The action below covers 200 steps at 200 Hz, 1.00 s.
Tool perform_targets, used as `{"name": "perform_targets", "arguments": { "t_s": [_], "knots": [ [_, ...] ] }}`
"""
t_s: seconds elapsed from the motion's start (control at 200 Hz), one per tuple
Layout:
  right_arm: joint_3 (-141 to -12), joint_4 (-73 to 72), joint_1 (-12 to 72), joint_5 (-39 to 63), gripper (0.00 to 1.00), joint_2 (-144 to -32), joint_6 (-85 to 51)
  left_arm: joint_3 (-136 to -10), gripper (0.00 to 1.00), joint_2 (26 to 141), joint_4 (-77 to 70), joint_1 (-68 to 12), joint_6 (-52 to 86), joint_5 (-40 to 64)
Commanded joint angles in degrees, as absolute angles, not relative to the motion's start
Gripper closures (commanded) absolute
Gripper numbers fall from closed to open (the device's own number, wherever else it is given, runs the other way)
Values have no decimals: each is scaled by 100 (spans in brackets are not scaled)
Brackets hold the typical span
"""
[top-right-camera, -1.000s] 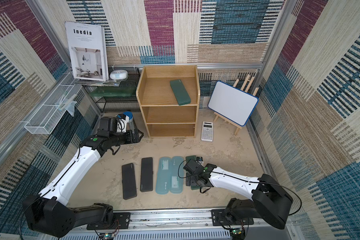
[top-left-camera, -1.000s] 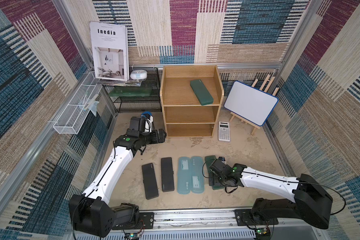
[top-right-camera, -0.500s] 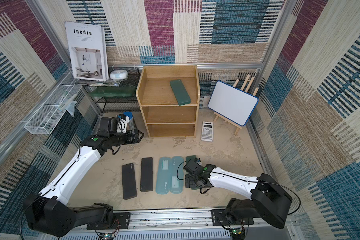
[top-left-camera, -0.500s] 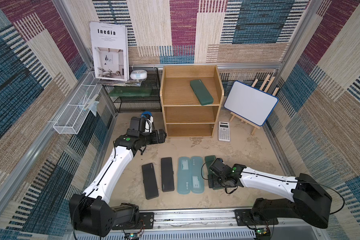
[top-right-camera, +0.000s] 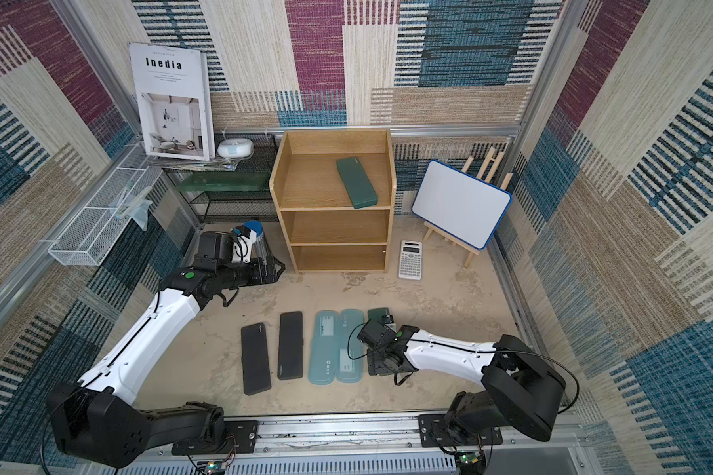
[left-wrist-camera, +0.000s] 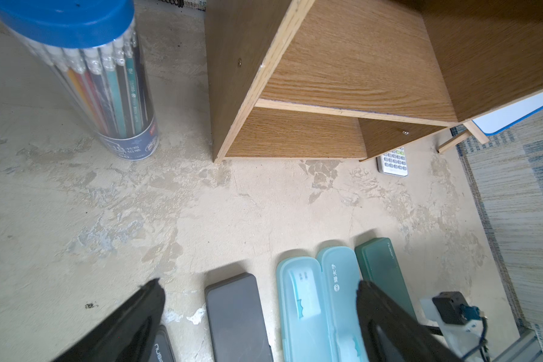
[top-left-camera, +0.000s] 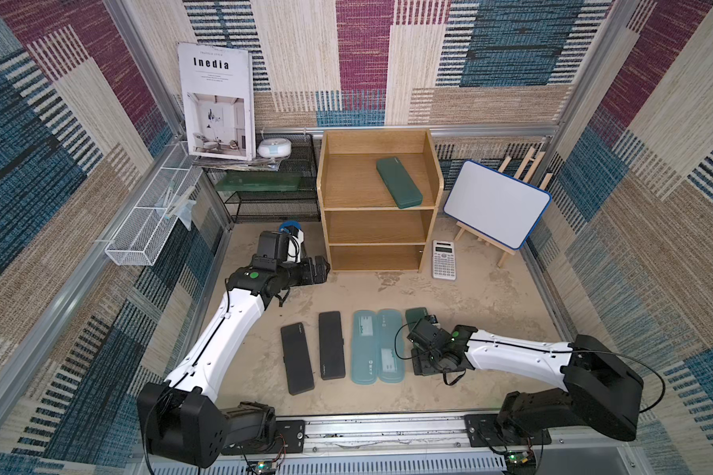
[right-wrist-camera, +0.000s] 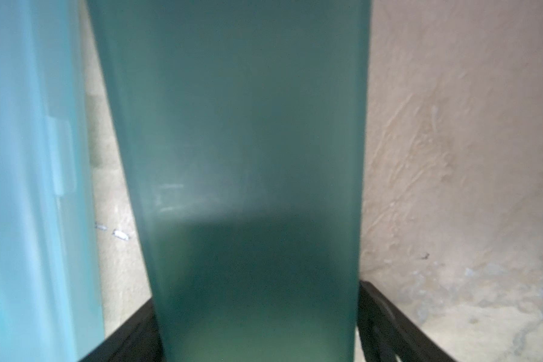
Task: Place the pencil cases on the shelf according to color
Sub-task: Pick up the pencil case from the center of the board, then place the pencil case on the shelf.
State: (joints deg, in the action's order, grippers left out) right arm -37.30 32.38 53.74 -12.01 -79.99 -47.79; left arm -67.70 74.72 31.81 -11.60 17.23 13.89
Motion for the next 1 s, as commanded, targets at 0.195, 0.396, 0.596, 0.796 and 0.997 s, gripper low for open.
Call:
{"name": "perform_targets", "arguments": {
  "t_s": [0.195, 0.396, 0.596, 0.796, 0.997],
  "knots": [
    [-3910, 3797, 5566, -1310, 32, -7636, -5068, -6785, 1, 7411, 3251, -1149, 1683, 1391],
    [-4558, 4291, 5616, -1641, 38, -7059, -5039, -6817, 1, 7361, 3147, -1152, 1728, 1312],
    [-5655, 4480, 5614, -1915, 37, -6925, -4633, -7709, 1, 7604, 3328, -1145, 1588, 1269],
    [-6703, 3687, 5521, -2242, 35, -7216, -3865, -7681, 0, 7765, 3090, -1125, 1610, 1152],
    [-8686, 3711, 5314, -2313, 34, -8399, -2930, -7321, 1, 7606, 3045, -1097, 1750, 1098]
  ]
}}
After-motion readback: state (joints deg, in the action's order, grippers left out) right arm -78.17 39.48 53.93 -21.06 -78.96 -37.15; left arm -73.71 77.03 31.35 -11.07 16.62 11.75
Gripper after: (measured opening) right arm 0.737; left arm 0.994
